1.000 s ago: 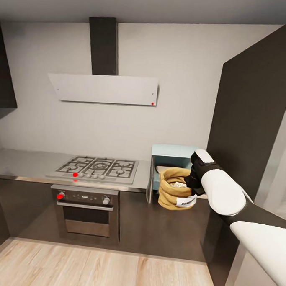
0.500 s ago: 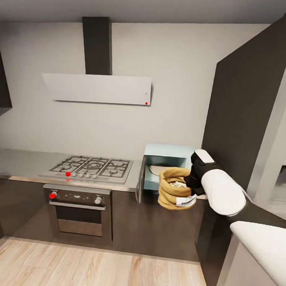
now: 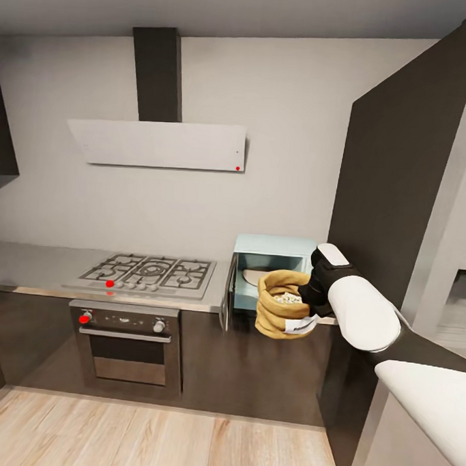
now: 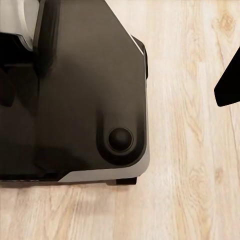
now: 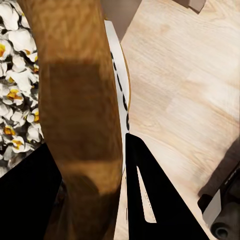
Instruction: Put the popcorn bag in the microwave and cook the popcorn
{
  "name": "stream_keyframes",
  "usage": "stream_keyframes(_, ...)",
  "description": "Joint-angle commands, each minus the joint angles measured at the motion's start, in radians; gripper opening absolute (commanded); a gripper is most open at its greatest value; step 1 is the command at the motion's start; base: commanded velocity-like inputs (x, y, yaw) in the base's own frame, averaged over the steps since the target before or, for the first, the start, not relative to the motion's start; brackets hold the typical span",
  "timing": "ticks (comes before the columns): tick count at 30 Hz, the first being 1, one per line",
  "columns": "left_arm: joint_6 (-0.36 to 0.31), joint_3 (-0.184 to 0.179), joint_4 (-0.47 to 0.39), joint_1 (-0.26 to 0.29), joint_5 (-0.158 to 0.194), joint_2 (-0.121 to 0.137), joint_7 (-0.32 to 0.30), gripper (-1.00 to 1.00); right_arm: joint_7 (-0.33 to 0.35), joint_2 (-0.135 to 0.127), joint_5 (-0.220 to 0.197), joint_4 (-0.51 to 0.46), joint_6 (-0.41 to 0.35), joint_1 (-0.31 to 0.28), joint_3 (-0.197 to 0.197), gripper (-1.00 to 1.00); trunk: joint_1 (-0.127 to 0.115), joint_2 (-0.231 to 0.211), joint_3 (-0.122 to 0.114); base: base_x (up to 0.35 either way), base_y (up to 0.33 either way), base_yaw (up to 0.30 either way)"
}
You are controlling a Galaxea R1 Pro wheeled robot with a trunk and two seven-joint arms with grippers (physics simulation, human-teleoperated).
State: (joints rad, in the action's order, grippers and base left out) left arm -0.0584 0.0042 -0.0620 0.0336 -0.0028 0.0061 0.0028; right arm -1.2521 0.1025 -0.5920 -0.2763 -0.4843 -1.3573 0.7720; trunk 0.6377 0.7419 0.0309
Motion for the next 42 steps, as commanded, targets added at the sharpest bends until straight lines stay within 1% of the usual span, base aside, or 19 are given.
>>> stream_keyframes(1,-0.006,0.0,-0.003,0.0,0.0,0.0,0.0,1.0,-0.005,0.0,-0.006,-0.003,-0.018,0.0,-0.003,-1.0,0.0,0.001,0.002,0.079,0.0,0.0)
stream_keyframes(12,-0.006,0.0,-0.002,0.0,0.0,0.002,0.0,1.0,-0.006,0.002,-0.003,0.005,-0.025,0.0,-0.003,-1.0,0.0,0.001,0.002,0.186,0.0,0.0)
stream_keyframes(13,-0.006,0.0,-0.003,0.0,0.0,0.002,0.0,1.0,-0.005,0.001,-0.003,0.025,-0.024,0.0,-0.003,-1.0,0.0,0.001,0.002,0.221,0.0,0.0)
stream_keyframes(16,-0.006,0.0,-0.003,0.0,0.0,0.002,0.0,1.0,-0.004,0.001,-0.003,0.039,-0.023,0.0,-0.003,-1.0,0.0,0.001,0.002,0.209,0.0,0.0)
stream_keyframes(25,-0.006,0.001,-0.003,0.0,0.0,0.002,0.0,1.0,-0.004,0.002,-0.003,0.045,-0.023,0.0,-0.003,-1.0,0.0,0.001,0.002,0.057,0.004,0.0)
stream_keyframes(34,-0.006,0.0,-0.003,0.0,0.0,0.002,0.0,1.0,-0.004,0.001,-0.003,0.046,-0.022,0.001,-0.003,-1.0,0.0,0.001,0.002,0.275,0.064,0.0)
stream_keyframes(42,-0.006,0.001,-0.003,0.0,0.0,0.002,0.0,1.0,-0.004,0.0,-0.002,0.046,-0.02,0.006,-0.003,-1.0,0.0,0.001,0.002,0.024,0.0,0.0)
